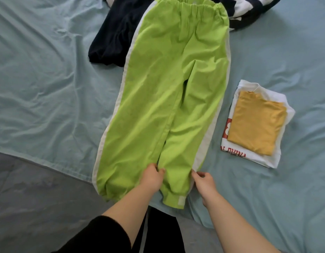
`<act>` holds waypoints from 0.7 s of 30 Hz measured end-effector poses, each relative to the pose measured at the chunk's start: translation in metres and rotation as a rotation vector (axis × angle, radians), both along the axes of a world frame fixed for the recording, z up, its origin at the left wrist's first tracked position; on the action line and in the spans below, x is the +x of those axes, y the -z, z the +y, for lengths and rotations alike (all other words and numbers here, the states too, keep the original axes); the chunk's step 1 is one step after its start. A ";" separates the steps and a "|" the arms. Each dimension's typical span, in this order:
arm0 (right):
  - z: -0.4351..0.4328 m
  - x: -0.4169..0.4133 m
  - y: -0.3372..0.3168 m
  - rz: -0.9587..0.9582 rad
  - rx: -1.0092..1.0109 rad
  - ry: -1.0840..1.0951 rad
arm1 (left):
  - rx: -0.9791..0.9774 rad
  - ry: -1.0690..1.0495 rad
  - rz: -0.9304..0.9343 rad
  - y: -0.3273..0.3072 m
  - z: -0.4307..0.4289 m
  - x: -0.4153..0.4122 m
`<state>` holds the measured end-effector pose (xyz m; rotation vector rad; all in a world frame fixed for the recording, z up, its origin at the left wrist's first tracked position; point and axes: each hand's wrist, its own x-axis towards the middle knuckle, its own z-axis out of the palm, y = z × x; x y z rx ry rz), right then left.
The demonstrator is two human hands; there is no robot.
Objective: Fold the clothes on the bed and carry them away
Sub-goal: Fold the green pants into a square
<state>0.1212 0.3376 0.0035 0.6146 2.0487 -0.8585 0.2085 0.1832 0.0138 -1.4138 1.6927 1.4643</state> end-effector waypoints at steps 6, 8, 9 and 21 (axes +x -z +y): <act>0.028 0.000 0.001 0.149 -0.106 -0.052 | -0.036 -0.283 0.028 0.003 0.021 0.002; 0.058 0.013 -0.002 0.190 -0.077 -0.049 | -0.021 -0.241 0.010 -0.001 0.032 0.021; 0.075 0.024 -0.002 0.161 -0.044 -0.051 | 0.022 -0.198 -0.035 -0.002 0.040 0.031; 0.105 0.002 0.000 0.134 -0.164 0.110 | 0.034 -0.317 0.015 0.005 0.047 0.007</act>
